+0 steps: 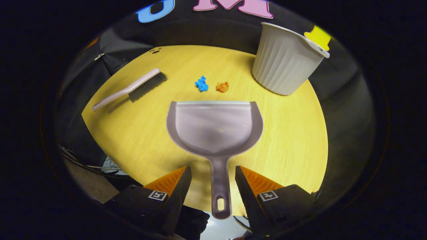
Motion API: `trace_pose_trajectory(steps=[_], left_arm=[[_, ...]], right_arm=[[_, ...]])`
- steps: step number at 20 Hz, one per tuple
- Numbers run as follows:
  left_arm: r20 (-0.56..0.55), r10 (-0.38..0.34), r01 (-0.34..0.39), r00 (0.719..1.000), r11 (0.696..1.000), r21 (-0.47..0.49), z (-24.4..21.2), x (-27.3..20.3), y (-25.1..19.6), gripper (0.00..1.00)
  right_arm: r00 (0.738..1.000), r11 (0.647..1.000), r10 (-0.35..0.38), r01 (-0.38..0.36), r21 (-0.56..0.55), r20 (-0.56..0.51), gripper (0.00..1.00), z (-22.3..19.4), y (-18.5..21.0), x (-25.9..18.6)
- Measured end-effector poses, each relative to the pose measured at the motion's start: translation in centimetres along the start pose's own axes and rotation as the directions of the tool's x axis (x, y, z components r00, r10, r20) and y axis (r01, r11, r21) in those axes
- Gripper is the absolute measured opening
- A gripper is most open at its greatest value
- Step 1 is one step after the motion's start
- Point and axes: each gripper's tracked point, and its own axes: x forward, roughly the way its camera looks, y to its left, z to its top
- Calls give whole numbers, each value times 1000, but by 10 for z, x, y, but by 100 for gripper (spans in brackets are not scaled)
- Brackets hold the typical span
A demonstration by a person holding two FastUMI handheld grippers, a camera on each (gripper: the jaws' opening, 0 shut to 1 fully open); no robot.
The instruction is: Pick up the small broom and dustpan from the desktop, sweep the trash into the dustpan with the broom, and then empty the trash into the garbage bin.
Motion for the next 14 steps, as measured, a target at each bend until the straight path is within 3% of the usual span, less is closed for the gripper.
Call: trace_pose_trajectory(steps=[9,12,14], left_arm=[[-19,46,-46,999,999,18,-8,-4,9,97],[-35,69,-69,997,998,8,-11,-4,12,97],[-46,82,-82,996,997,-4,-16,-2,15,97]], right_arm=[[993,998,34,-28,52,-113,77,-7,-1,51],[991,997,38,-29,70,-126,65,0,-4,51],[990,997,36,-26,76,-136,48,-2,-5,52]])
